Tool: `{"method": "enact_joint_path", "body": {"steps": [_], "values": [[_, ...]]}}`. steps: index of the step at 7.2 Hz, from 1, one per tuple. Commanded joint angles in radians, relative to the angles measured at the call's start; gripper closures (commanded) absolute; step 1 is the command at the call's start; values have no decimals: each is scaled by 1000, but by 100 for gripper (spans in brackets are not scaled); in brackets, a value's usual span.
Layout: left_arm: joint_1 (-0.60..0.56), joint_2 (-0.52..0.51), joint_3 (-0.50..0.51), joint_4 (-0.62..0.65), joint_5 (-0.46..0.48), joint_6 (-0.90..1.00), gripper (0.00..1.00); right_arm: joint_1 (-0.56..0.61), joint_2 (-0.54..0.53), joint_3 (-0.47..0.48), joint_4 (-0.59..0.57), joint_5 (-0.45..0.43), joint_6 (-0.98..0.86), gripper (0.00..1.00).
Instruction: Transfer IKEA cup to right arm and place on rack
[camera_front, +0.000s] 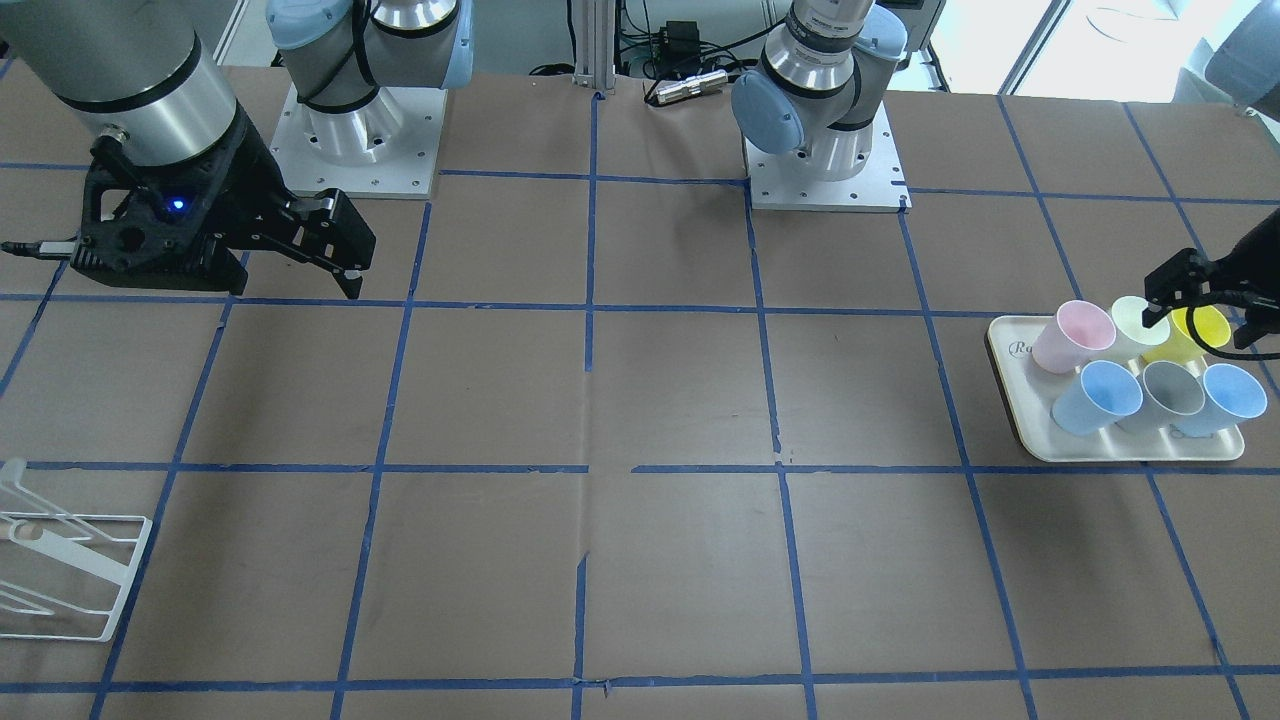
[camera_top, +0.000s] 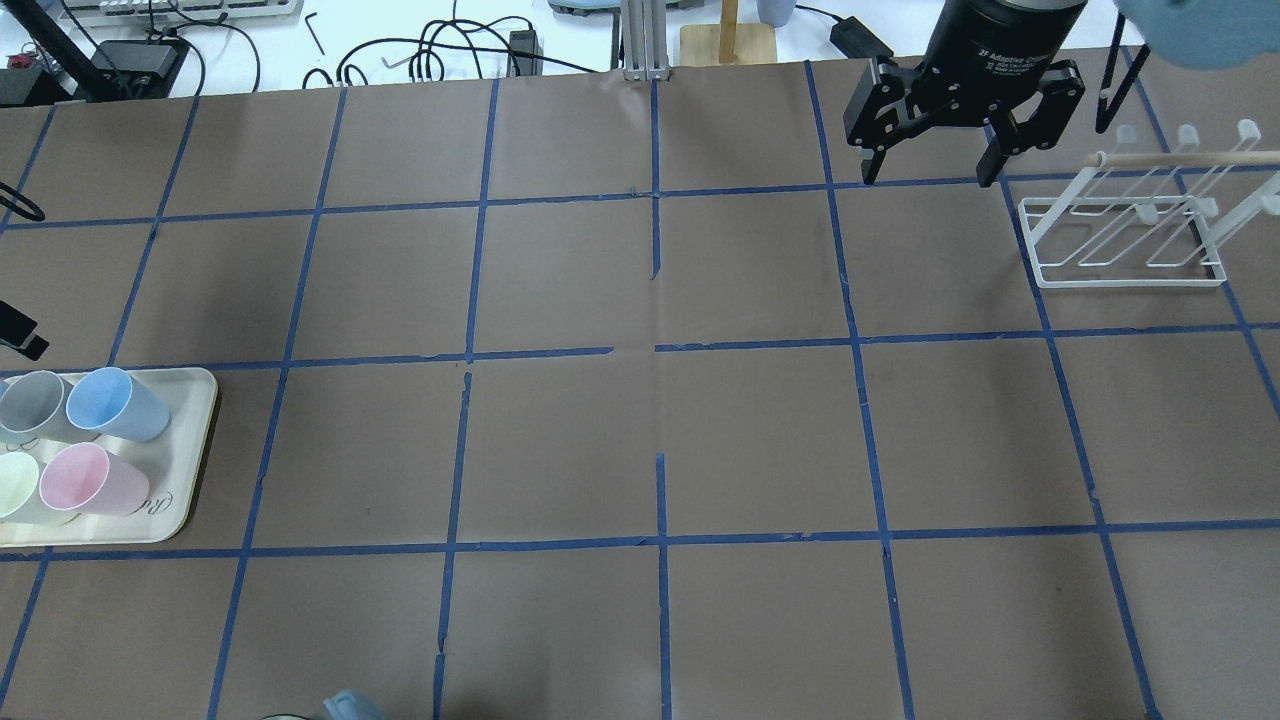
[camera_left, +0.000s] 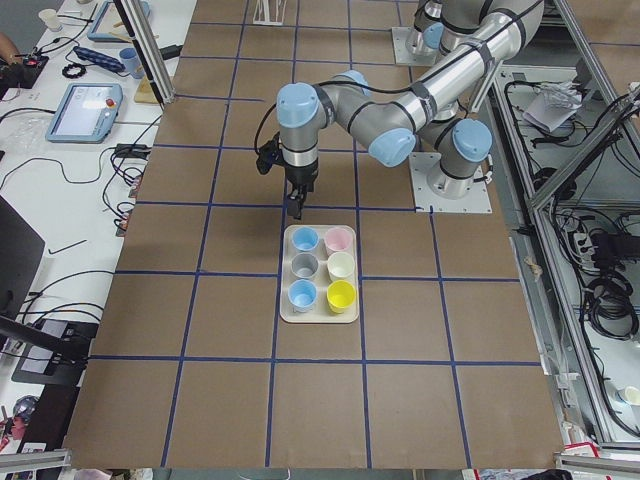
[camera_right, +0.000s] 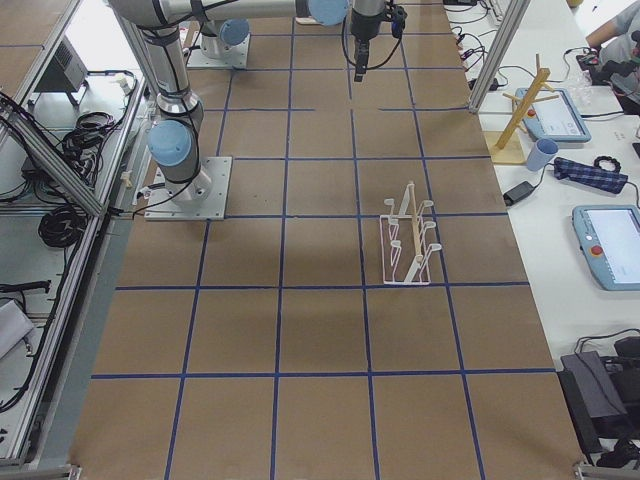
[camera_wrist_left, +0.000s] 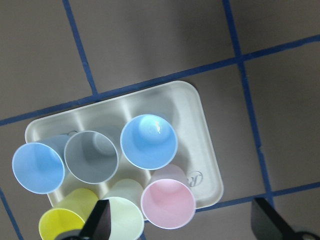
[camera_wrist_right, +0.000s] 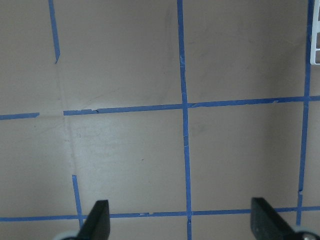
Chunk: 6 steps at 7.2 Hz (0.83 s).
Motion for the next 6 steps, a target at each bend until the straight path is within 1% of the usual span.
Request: {"method": "enact_joint_path", "body": {"steps": [1, 2, 3, 4, 6], "values": [[14, -100, -2, 46, -1, 68, 0, 0, 1, 0, 1, 0, -1, 0], [14, -135, 1, 75, 1, 83, 0, 0, 1, 0, -1, 1, 0, 0], [14, -177, 1, 146, -1, 114, 0, 0, 1, 0, -1, 0, 0, 0], [16, -209, 5, 161, 1, 164, 0, 0, 1, 0, -1, 1, -1, 0], [16, -225, 4, 161, -2, 186, 0, 0, 1, 0, 1, 0, -1, 0]]}}
